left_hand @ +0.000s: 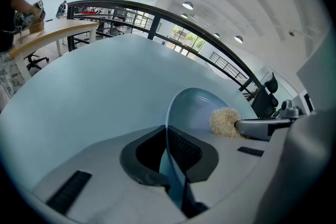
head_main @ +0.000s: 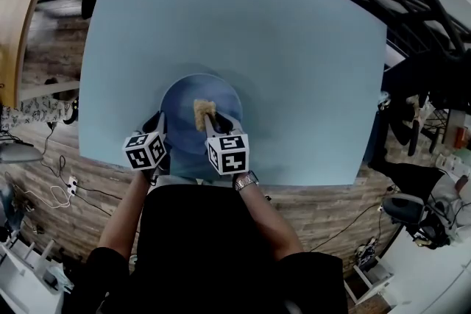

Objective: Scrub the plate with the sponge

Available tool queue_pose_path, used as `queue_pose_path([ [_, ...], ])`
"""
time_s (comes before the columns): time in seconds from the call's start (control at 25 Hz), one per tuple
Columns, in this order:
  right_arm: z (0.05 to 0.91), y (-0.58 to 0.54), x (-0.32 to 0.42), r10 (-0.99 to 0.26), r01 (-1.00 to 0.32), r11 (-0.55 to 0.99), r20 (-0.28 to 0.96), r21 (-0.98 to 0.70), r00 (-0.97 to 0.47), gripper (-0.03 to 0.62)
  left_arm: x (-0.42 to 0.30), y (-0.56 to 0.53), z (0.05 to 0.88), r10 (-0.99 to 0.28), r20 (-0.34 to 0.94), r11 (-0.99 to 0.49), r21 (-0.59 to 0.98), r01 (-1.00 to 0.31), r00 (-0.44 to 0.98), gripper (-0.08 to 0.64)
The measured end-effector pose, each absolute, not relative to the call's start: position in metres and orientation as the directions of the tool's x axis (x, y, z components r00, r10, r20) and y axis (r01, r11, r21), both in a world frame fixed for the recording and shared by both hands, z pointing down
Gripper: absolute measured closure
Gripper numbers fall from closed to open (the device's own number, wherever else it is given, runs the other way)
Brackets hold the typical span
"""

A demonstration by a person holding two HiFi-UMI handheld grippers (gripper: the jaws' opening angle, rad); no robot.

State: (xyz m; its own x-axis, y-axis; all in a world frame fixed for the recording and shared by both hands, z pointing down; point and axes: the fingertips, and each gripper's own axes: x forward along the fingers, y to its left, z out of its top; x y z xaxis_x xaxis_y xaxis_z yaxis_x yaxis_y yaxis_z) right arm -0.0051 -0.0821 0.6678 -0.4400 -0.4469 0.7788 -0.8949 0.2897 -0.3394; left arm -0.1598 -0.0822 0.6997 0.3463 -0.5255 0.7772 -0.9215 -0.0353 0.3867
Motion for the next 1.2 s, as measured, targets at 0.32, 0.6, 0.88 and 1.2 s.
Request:
queue_pose_path([
  [0.32, 0.667, -0.085, 0.033, -0.480, -0.927, 0.230, 0.794, -0.298, -0.374, 0.526, -0.160, -0.084, 0.701, -0.532, 0.777, -0.035, 0.376, -0.926, 0.336, 0.555],
  [0.6, 0.667, -0.082, 0.060, -0.496, -0.944, 0.188, 0.803, -0.272, -0.331, 0.526, -0.160, -0.084, 0.701, -0.540, 0.777, -0.030, 0.365, -0.931, 0.322, 0.555],
  [0.88, 0.665, -0.081, 0.073, -0.504, -0.953, 0.187, 0.809, -0.239, -0.302, 0.526, -0.159, -0.085, 0.700, -0.548, 0.772, -0.027, 0.369, -0.929, 0.323, 0.555],
  [1.2, 0.656, -0.078, 0.072, -0.509, -0.955, 0.195, 0.810, -0.223, -0.293, 0.526, -0.157, -0.083, 0.701, -0.545, 0.774, -0.018, 0.372, -0.928, 0.321, 0.555],
])
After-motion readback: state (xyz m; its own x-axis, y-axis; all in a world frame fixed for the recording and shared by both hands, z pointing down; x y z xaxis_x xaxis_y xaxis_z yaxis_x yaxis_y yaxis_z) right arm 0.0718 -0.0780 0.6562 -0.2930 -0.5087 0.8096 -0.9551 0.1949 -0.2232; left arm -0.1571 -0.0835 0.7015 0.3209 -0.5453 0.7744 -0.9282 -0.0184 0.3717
